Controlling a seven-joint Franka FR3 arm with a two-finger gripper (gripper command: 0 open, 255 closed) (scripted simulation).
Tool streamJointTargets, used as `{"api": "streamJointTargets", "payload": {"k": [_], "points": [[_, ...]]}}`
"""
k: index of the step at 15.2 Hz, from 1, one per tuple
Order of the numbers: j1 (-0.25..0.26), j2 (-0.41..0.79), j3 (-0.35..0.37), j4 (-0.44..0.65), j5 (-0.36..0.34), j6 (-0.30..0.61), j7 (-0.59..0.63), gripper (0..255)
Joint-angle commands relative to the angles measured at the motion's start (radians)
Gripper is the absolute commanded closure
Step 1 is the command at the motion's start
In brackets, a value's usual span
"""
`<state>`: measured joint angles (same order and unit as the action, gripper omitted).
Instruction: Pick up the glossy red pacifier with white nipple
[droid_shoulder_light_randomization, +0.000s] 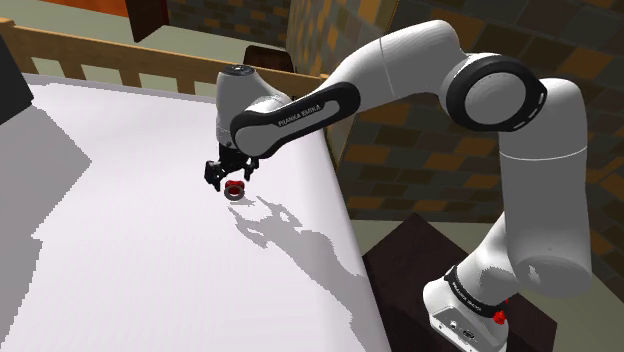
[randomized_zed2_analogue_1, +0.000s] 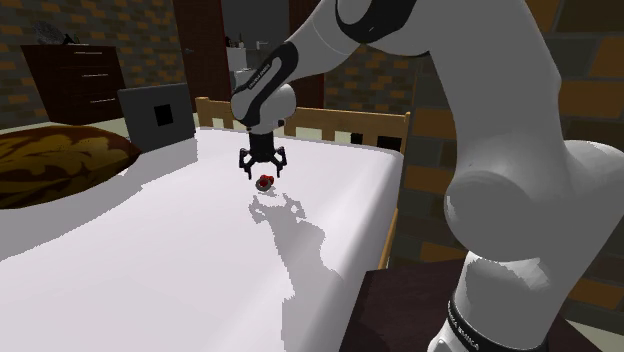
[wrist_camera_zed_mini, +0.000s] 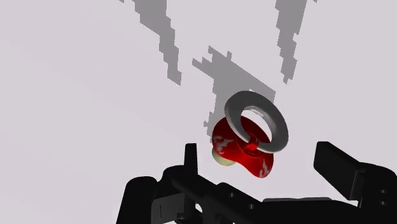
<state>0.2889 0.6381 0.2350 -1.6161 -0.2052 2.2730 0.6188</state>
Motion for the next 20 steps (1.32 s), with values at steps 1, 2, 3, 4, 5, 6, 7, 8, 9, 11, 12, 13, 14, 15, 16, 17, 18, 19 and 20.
{"api": "streamJointTargets", "payload": {"k": [1,2,3,4,5,6,7,8,9,11,12,13,14,15,16,17,18,19,20], "points": [[0.0,0.017,-0.004,-0.003,-0.005,0.02,0.001,0],[0.001,0.021,-0.005,-0.004,-0.006,0.025,0.002,0],[0.001,0.021,-0.005,-0.003,-0.006,0.025,0.002,0],[0.002,0.02,-0.004,-0.005,-0.006,0.025,0.003,255],[0.002,0.021,-0.005,-0.003,-0.006,0.024,0.003,255],[0.002,0.021,-0.005,-0.004,-0.006,0.025,0.003,255],[0.002,0.02,-0.004,-0.004,-0.006,0.025,0.003,255],[0.002,0.02,-0.004,-0.004,-0.006,0.025,0.003,255],[0.002,0.02,-0.004,-0.004,-0.006,0.025,0.003,255],[0.002,0.02,-0.004,-0.004,-0.006,0.024,0.003,255],[0.002,0.02,-0.004,-0.004,-0.006,0.024,0.003,255],[0.001,0.022,-0.005,-0.003,-0.006,0.025,0.002,255],[0.0,0.013,-0.003,-0.003,-0.004,0.016,0.0,255],[-0.001,0.005,-0.001,-0.002,-0.001,0.007,-0.001,255],[-0.002,-0.003,0.0,0.0,0.001,-0.002,-0.002,255],[-0.003,-0.011,0.002,0.001,0.003,-0.011,-0.004,255],[-0.004,-0.018,0.003,0.004,0.005,-0.021,-0.005,255],[-0.005,-0.025,0.005,0.006,0.008,-0.03,-0.007,255],[-0.006,-0.033,0.007,0.008,0.01,-0.04,-0.008,255]]}}
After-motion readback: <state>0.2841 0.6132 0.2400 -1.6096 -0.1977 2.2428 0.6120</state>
